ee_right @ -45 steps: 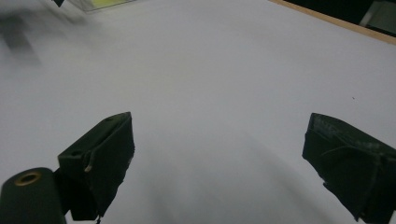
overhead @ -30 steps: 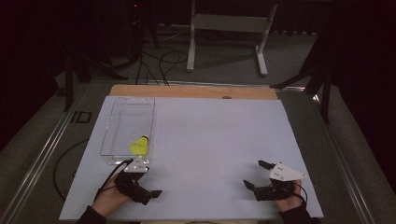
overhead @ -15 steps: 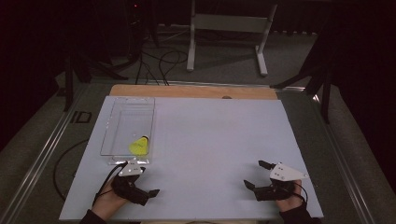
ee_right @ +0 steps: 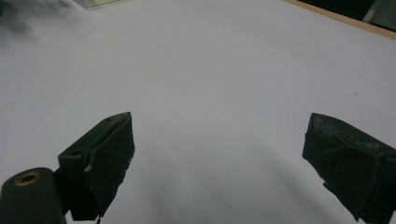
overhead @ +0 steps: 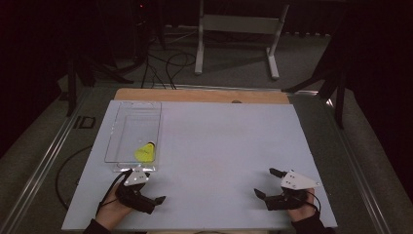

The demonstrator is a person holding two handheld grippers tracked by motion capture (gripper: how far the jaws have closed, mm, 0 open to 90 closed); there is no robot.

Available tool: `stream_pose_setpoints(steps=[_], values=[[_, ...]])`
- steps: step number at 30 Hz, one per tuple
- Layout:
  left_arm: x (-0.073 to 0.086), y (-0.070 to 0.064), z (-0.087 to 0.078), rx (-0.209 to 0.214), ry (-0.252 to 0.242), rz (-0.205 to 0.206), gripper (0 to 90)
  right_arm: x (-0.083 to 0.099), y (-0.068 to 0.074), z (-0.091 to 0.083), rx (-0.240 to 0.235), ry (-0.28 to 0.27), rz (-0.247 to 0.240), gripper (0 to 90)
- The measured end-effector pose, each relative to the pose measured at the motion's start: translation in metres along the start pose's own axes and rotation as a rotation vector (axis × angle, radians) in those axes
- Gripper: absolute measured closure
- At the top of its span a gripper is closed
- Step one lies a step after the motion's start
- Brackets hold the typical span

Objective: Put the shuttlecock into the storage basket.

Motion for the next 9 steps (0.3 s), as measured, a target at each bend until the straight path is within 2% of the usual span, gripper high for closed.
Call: stream_pose_setpoints(steps=[4,9], values=[[0.0023,0.0008,0.0013,-0.02,0.021,0.015,0.1,0.0008,-0.0001,0.0005,-0.001,0.004,0.002,9.0],[0.0028,-0.0002,0.002,-0.019,0.028,0.018,0.1,0.001,-0.0003,0.0003,0.0,0.006,0.003,9.0]])
Point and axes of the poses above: each handheld gripper's, and its own axes: z roughly forward along the jaws, x roughly out of its underside, y roughly to its left, the point moved 7 cm from there along z, roughly forward along the jaws, and after that the axes turned 12 degrees about -z, right-handed, at the moved point
